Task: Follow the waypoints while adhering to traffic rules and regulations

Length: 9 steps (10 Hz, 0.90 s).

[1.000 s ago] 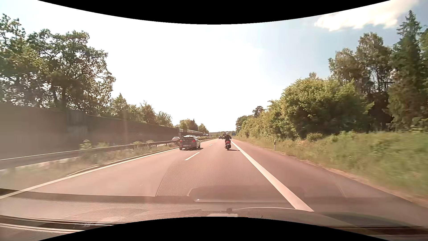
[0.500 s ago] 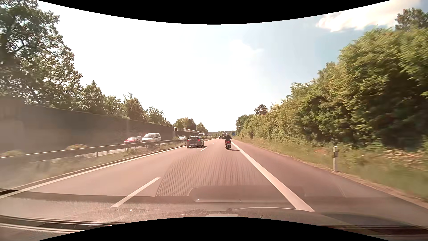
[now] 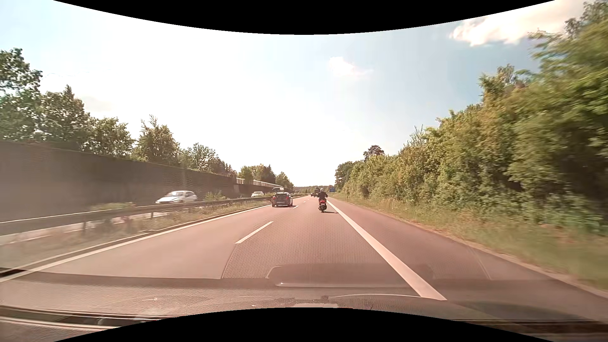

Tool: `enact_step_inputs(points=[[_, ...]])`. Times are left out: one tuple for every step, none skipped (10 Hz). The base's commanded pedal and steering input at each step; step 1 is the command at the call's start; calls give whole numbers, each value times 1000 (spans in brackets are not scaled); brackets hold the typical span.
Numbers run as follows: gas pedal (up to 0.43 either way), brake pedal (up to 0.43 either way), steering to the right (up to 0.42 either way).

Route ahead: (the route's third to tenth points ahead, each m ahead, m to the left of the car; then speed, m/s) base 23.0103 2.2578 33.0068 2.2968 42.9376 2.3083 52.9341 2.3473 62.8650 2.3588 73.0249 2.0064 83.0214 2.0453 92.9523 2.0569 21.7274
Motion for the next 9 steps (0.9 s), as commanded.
enact_step_inputs(points=[[240,12,2],[240,12,2],[240,12,1],[240,12,1],[240,12,1],[240,12,1],[240,12,1],[240,18,1],[240,12,1]])
